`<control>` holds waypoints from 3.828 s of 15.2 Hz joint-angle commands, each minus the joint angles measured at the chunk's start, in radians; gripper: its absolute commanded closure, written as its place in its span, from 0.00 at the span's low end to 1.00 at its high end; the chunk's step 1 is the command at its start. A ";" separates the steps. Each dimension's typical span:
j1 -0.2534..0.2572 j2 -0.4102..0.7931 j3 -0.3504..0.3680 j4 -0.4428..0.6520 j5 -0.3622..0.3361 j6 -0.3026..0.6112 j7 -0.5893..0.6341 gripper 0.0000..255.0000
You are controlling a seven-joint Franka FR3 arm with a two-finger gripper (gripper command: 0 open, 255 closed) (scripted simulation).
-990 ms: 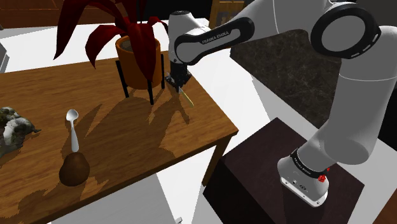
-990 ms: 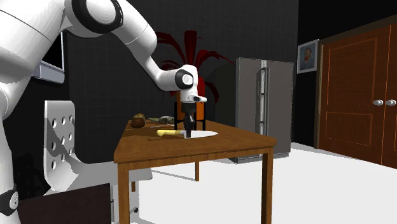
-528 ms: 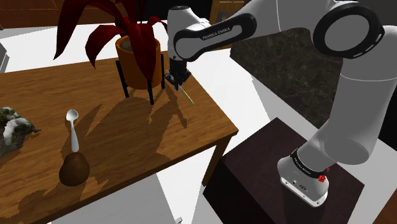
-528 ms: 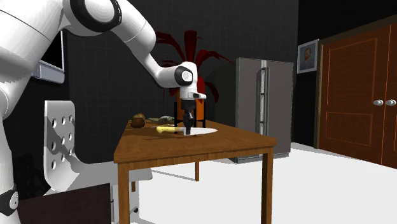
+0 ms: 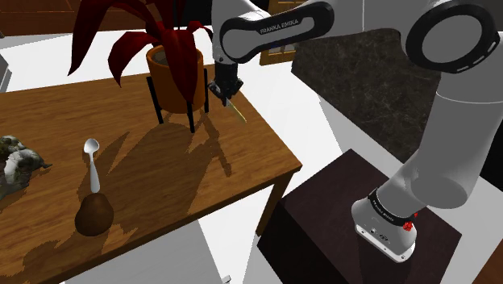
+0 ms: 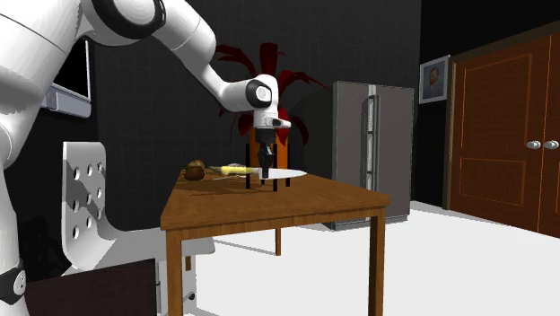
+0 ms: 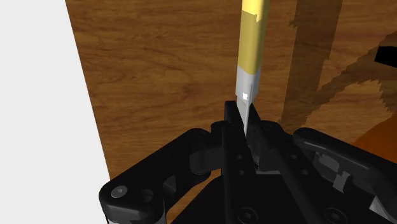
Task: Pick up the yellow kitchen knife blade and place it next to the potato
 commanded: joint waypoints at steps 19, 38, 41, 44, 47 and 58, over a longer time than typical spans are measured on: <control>0.045 -0.047 0.028 0.152 0.011 -0.200 0.053 1.00; 0.391 0.164 0.111 0.459 -0.082 -0.310 0.446 1.00; 0.407 0.182 0.112 0.460 -0.088 -0.294 0.462 1.00; 0.401 0.181 0.111 0.418 -0.089 -0.253 0.464 1.00; 0.397 0.183 0.110 0.380 -0.091 -0.214 0.467 1.00; 0.388 0.210 0.104 0.273 -0.105 -0.083 0.477 1.00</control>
